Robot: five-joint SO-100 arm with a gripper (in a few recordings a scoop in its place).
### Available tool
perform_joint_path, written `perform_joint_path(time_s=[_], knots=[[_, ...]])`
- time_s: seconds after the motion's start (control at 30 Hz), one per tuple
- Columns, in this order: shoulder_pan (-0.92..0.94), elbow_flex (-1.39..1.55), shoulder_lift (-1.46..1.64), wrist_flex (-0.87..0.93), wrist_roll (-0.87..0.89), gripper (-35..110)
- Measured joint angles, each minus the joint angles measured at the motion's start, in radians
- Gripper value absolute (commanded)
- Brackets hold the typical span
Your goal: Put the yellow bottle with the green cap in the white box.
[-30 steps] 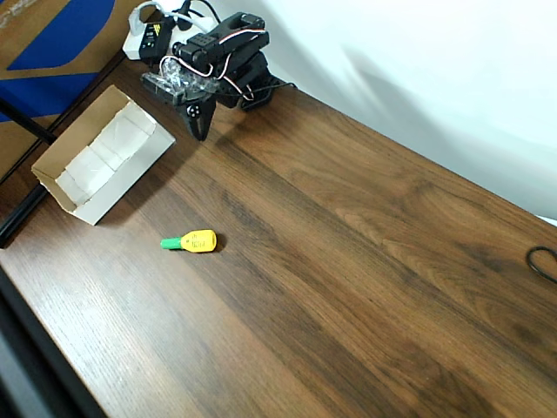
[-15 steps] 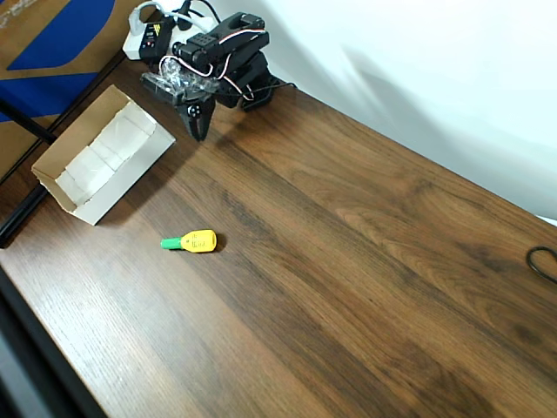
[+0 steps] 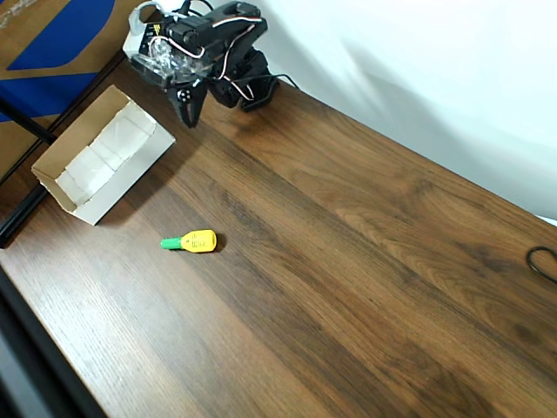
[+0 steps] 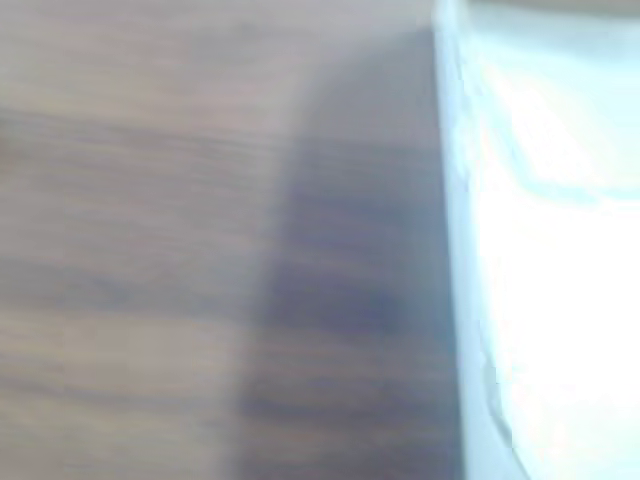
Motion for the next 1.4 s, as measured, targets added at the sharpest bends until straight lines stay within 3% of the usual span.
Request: perform_joint_path(time_s=[0.67, 1.03, 1.4], knots=[[-0.048, -0.373, -0.808, -0.238, 0.009, 8], [-0.095, -0.773, -1.417, -0.302, 0.034, 8], [-0.121, -1.072, -1.825, -0.388, 0.023, 4]])
